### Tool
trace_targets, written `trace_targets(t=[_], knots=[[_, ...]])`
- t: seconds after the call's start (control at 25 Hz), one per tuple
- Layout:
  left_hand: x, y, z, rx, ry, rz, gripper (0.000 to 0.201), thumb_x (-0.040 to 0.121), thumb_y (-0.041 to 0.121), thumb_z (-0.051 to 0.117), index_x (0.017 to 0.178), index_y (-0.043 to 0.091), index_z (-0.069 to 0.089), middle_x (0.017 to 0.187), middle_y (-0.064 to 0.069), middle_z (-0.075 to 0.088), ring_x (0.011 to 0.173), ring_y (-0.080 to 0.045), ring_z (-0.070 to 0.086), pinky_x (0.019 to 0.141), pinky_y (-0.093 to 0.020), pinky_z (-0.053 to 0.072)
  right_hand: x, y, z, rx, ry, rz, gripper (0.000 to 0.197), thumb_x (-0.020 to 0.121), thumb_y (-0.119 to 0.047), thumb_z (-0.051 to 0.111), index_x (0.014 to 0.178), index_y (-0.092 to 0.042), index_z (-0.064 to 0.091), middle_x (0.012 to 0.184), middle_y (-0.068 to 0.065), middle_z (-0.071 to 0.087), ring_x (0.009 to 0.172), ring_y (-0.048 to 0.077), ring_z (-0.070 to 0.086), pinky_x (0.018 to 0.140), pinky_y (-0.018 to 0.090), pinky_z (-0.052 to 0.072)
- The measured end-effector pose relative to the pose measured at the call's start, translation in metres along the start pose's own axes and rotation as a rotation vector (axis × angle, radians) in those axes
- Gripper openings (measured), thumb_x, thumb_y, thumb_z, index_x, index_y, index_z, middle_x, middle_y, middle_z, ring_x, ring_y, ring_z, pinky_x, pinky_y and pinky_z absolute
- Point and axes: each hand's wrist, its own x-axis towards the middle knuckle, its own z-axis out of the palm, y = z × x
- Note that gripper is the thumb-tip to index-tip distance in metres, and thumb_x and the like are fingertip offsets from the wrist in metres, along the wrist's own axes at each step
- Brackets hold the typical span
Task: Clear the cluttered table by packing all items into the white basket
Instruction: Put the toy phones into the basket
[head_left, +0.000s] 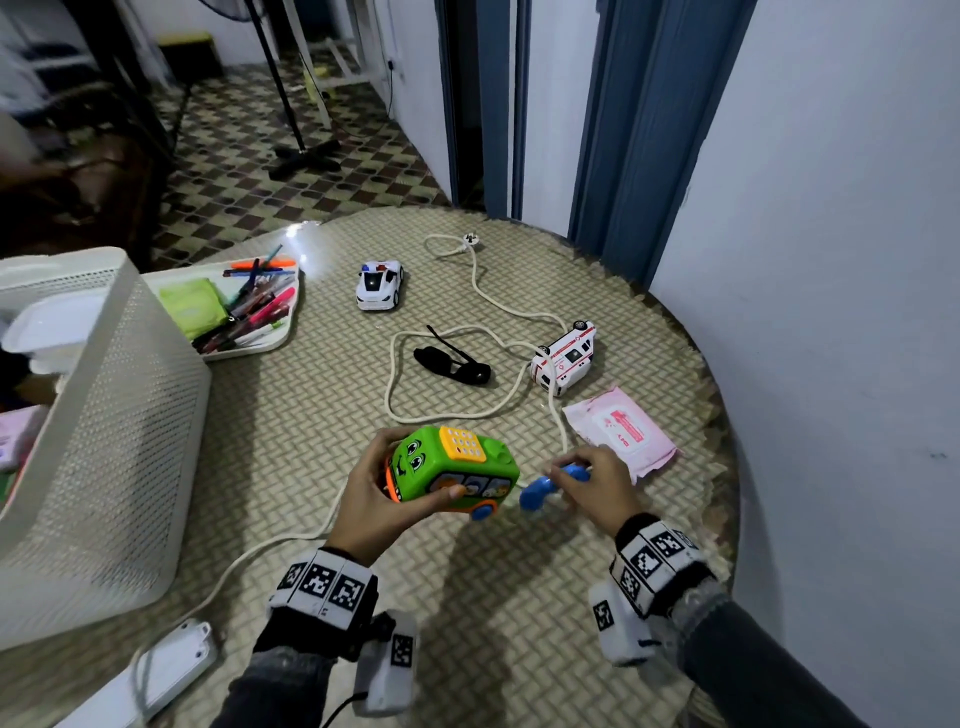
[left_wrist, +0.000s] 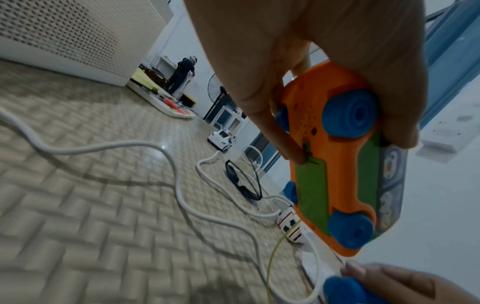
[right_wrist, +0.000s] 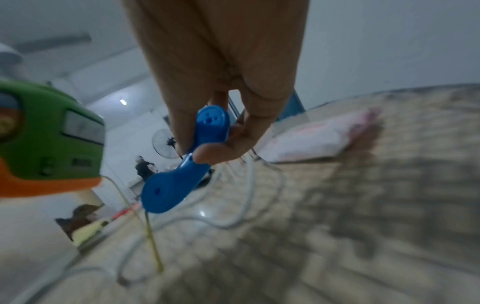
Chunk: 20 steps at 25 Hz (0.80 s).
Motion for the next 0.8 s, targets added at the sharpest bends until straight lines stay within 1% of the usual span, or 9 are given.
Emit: trace_targets(t=[0.12, 0.16, 0.24, 0.36, 0.48, 0.52, 0.6, 0.72, 0.8], knots=[[0.0, 0.031, -0.008, 0.023, 0.029, 0.099, 0.073, 0.048, 0.029, 0.09, 0.109, 0.01, 0.055, 0.102, -0.011, 0.068, 0.096, -0.027, 0.067, 0.079, -0.038, 0.057, -0.005, -0.068, -0.003, 0.354, 0.101, -0.041, 0.01, 0.084, -0.004, 0.069, 0.082, -0.002, 0.059, 0.088, 0.017, 0.063, 0.059, 0.02, 0.066, 0.056, 0.024, 0.057], [0.001, 0.04, -0.01, 0.023, 0.034, 0.127, 0.073, 0.047, 0.029, 0.09, 0.108, 0.011, 0.055, 0.102, -0.011, 0.067, 0.096, -0.025, 0.067, 0.079, -0.038, 0.057, -0.006, -0.09, -0.003, 0.447, 0.108, -0.055, 0.012, 0.085, -0.002, 0.067, 0.081, -0.002, 0.056, 0.085, 0.017, 0.063, 0.058, 0.02, 0.067, 0.056, 0.024, 0.057], [0.001, 0.064, -0.016, 0.014, 0.061, 0.195, 0.07, 0.048, 0.024, 0.091, 0.107, 0.013, 0.054, 0.101, -0.008, 0.067, 0.093, -0.019, 0.067, 0.076, -0.031, 0.057, -0.009, -0.131, -0.002, 0.554, 0.067, -0.118, 0.016, 0.086, -0.001, 0.066, 0.078, -0.003, 0.052, 0.08, 0.017, 0.062, 0.062, 0.021, 0.066, 0.057, 0.027, 0.057], [-0.002, 0.099, -0.024, 0.008, 0.11, 0.309, 0.067, 0.049, 0.026, 0.088, 0.106, 0.015, 0.054, 0.1, -0.001, 0.068, 0.091, -0.012, 0.067, 0.074, -0.024, 0.055, -0.017, -0.176, 0.004, 0.5, 0.063, -0.21, 0.015, 0.084, -0.007, 0.069, 0.075, -0.009, 0.056, 0.078, 0.01, 0.062, 0.063, 0.011, 0.062, 0.056, 0.023, 0.05], [-0.004, 0.125, -0.035, 0.024, 0.13, 0.391, 0.065, 0.05, 0.028, 0.087, 0.106, 0.018, 0.055, 0.101, -0.001, 0.069, 0.091, -0.013, 0.067, 0.077, -0.025, 0.055, -0.024, -0.205, 0.007, 0.532, 0.025, -0.276, 0.006, 0.085, -0.01, 0.067, 0.083, -0.013, 0.062, 0.084, 0.009, 0.067, 0.071, 0.011, 0.061, 0.062, 0.025, 0.049], [-0.005, 0.133, -0.039, 0.029, 0.139, 0.411, 0.065, 0.05, 0.028, 0.087, 0.106, 0.019, 0.055, 0.101, -0.002, 0.069, 0.091, -0.014, 0.067, 0.078, -0.026, 0.056, -0.027, -0.213, 0.008, 0.56, 0.0, -0.29, 0.003, 0.087, -0.01, 0.066, 0.087, -0.013, 0.064, 0.086, 0.009, 0.069, 0.071, 0.01, 0.062, 0.061, 0.022, 0.049], [-0.005, 0.145, -0.047, 0.056, 0.16, 0.455, 0.064, 0.051, 0.028, 0.088, 0.106, 0.021, 0.055, 0.101, -0.002, 0.068, 0.092, -0.017, 0.067, 0.079, -0.029, 0.056, -0.034, -0.23, 0.008, 0.624, -0.038, -0.324, 0.008, 0.088, -0.01, 0.064, 0.094, -0.011, 0.068, 0.088, 0.007, 0.071, 0.07, 0.005, 0.064, 0.061, 0.018, 0.05], [-0.004, 0.161, -0.06, 0.098, 0.198, 0.519, 0.063, 0.053, 0.028, 0.089, 0.106, 0.023, 0.055, 0.103, -0.001, 0.067, 0.094, -0.017, 0.066, 0.082, -0.033, 0.055, -0.042, -0.253, 0.012, 0.657, -0.074, -0.428, 0.013, 0.088, -0.012, 0.065, 0.098, -0.011, 0.072, 0.096, 0.005, 0.073, 0.081, 0.009, 0.067, 0.07, 0.022, 0.053], [-0.002, 0.17, -0.067, 0.157, 0.211, 0.552, 0.063, 0.054, 0.03, 0.09, 0.107, 0.024, 0.056, 0.105, 0.0, 0.066, 0.097, -0.019, 0.065, 0.085, -0.038, 0.055, -0.046, -0.266, 0.018, 0.647, -0.085, -0.489, 0.013, 0.087, -0.012, 0.065, 0.097, -0.012, 0.073, 0.096, 0.006, 0.074, 0.083, 0.012, 0.068, 0.071, 0.024, 0.054]])
